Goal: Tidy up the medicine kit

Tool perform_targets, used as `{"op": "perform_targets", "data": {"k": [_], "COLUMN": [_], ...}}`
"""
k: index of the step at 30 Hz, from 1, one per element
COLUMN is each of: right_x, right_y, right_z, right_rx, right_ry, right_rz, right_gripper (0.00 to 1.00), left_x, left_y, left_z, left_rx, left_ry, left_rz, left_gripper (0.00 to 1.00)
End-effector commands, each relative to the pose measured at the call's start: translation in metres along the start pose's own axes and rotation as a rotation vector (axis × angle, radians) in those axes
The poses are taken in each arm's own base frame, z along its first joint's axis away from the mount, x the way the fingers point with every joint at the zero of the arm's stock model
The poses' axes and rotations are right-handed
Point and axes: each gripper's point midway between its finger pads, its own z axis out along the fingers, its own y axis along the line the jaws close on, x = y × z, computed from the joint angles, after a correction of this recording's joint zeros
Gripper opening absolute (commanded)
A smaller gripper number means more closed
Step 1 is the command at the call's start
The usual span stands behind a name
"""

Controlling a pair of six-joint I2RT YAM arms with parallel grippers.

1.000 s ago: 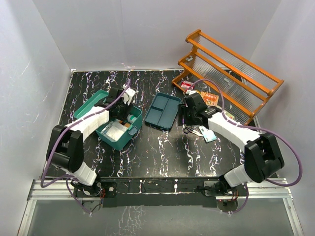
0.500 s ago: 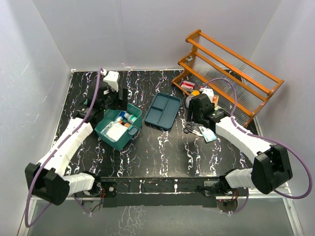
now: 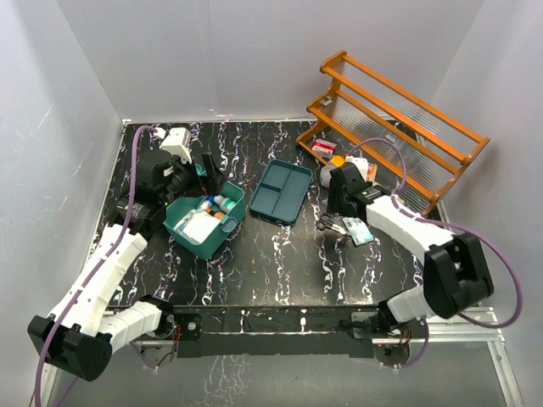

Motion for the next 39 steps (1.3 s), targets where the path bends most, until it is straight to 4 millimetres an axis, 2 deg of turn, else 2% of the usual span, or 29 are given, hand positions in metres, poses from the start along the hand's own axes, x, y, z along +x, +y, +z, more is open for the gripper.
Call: {"op": "perform_targets", "data": {"k": [1,7,10,14,18,21,25,27,30,34,39], "right_x": [-0.030,-0.037,-0.039,-0.033,-0.031,-0.027,-0.017,-0.003,0.002,0.006,0.014], "right_y": [0.015,0.029,0.029,0.026,0.018,0.017,0.024,0.025,0.024,0.026,0.019], "right_z": [0.023,0.055,0.067,0.078,0.081,0.083,0.084,0.092,0.094,0.095,0.097], "right_rx": [-0.048,-0.089,-0.090,-0.101,-0.082,-0.087,-0.144,-0.146,-0.141,-0.147,-0.088], "right_ry": [-0.040,0.010,0.026,0.061,0.069,0.079,0.120,0.166,0.186,0.208,0.256], "right_rz": [-0.033,-0.080,-0.093,-0.101,-0.113,-0.124,-0.127,-0.131,-0.128,-0.119,-0.077], "right_gripper": [0.60,0.47,0.44,0.35,0.34,0.43,0.51,0.53,0.54,0.50,0.32], "left_x": [0.000,-0.004,-0.005,-0.008,-0.011,-0.013,-0.016,-0.017,-0.017,-0.014,-0.011], "left_y": [-0.022,-0.024,-0.026,-0.027,-0.027,-0.027,-0.028,-0.030,-0.030,-0.029,-0.029], "left_z": [-0.006,-0.001,0.002,0.007,0.013,0.020,0.027,0.030,0.034,0.036,0.035], "left_rx": [0.106,0.110,0.120,0.120,0.121,0.123,0.130,0.138,0.142,0.144,0.148], "left_ry": [0.009,0.032,0.039,0.046,0.047,0.051,0.053,0.055,0.065,0.078,0.081], "left_rz": [-0.045,-0.040,-0.035,-0.025,-0.011,-0.003,0.010,0.020,0.032,0.043,0.045], "left_gripper": [0.99,0.98,0.98,0.98,0.98,0.98,0.98,0.98,0.98,0.98,0.98]}}
